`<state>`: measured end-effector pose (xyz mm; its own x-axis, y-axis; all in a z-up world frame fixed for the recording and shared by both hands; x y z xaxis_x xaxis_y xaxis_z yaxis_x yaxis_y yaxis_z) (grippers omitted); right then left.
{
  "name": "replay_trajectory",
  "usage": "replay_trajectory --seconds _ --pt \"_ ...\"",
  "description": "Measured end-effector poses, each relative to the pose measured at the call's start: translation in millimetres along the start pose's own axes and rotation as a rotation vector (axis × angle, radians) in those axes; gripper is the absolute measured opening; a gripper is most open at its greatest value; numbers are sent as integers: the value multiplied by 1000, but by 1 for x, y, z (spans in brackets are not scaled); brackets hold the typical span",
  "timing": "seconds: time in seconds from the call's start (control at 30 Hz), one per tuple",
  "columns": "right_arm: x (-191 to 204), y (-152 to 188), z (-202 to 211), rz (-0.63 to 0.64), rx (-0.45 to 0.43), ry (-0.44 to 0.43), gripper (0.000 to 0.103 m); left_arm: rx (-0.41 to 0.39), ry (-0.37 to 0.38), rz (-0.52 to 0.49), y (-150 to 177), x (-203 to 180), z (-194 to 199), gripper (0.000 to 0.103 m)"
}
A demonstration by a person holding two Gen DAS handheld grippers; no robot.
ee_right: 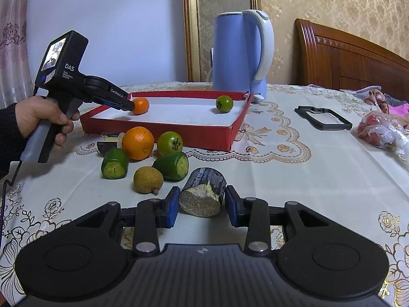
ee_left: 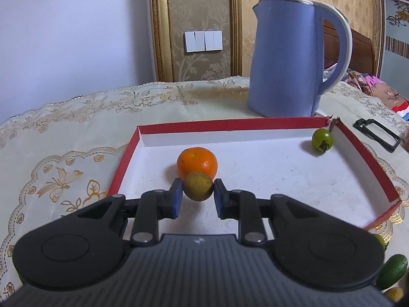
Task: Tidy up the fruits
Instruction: 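Carry the yellow-brown fruit into the red box and open the left gripper, then raise the open left gripper while the right gripper grasps the dark cylinder piece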
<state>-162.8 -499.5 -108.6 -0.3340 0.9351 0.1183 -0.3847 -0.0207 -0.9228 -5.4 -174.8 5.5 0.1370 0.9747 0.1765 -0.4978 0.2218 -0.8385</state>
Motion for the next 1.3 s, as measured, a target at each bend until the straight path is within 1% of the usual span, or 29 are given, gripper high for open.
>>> replay_trajectory --seconds 0.33,0.87,1.07,1.17,1.2,1.27,1.3 --pt "0 0 0 -5 3 -4 37 34 0 -6 10 -2 -11 23" --pt "0 0 0 -2 4 -4 37 32 -2 -13 12 -2 -12 23" --pt "0 0 0 -2 6 -4 37 33 3 -1 12 -2 -11 24" --pt "0 0 0 -1 8 -3 37 16 6 7 11 -1 -8 25" --pt "0 0 0 -1 8 -3 37 7 7 12 10 -1 -7 27" --pt "0 0 -1 1 8 -2 37 -18 3 21 9 0 -4 27" --pt "0 0 -1 3 9 -1 37 -30 0 25 8 0 -2 31"
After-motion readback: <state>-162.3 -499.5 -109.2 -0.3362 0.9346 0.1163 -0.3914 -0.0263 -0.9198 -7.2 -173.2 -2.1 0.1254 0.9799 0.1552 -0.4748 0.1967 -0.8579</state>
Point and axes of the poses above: each gripper's, at about its wrist camera, not at the fingertips, and z roughly against the way its jaws point, x to its left, y to its underside, the point moved 4 cm from there along -z, roughly the way its jaws point, and after that the axes turned 13 degrees about -y, right-handed, at the moved point
